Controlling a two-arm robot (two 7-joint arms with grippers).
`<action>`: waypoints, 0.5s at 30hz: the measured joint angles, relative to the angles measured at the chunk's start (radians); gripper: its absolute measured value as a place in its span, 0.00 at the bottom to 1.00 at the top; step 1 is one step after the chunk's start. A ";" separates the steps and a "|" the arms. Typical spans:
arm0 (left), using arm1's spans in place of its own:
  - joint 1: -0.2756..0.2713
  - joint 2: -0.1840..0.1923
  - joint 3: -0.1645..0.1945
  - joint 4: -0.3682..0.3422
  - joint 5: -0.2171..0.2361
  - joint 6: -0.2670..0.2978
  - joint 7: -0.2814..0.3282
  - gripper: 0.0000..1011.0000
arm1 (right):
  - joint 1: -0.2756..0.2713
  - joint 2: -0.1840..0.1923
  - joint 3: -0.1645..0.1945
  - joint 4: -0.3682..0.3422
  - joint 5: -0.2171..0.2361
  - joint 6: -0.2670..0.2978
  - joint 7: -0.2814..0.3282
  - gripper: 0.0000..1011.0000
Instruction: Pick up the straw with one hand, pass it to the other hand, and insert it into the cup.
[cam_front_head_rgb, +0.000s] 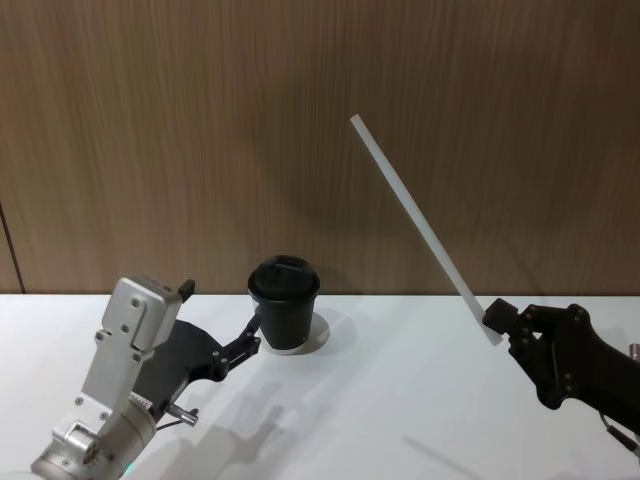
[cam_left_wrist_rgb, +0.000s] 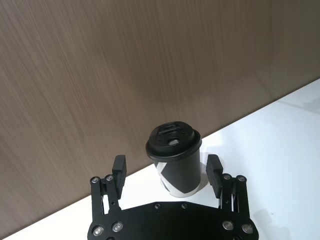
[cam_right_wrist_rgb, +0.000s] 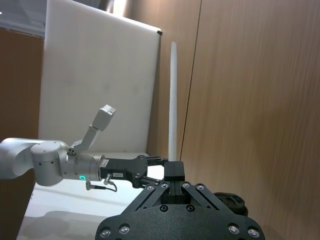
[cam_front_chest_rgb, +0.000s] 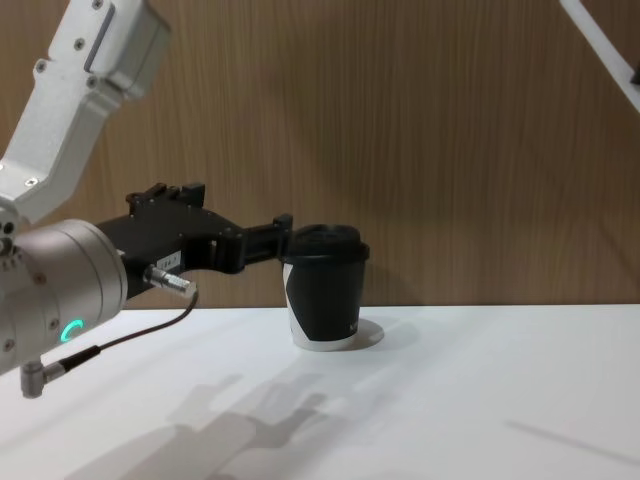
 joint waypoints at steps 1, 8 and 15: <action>0.000 0.000 -0.002 -0.002 -0.005 0.002 -0.004 0.99 | 0.001 0.000 0.000 0.000 0.001 0.000 0.001 0.00; 0.001 0.001 -0.024 -0.018 -0.076 0.030 -0.063 0.99 | 0.006 -0.001 -0.003 -0.001 0.008 0.001 0.011 0.00; -0.002 0.005 -0.052 -0.039 -0.178 0.077 -0.153 0.99 | 0.009 -0.001 -0.005 -0.001 0.011 0.001 0.016 0.00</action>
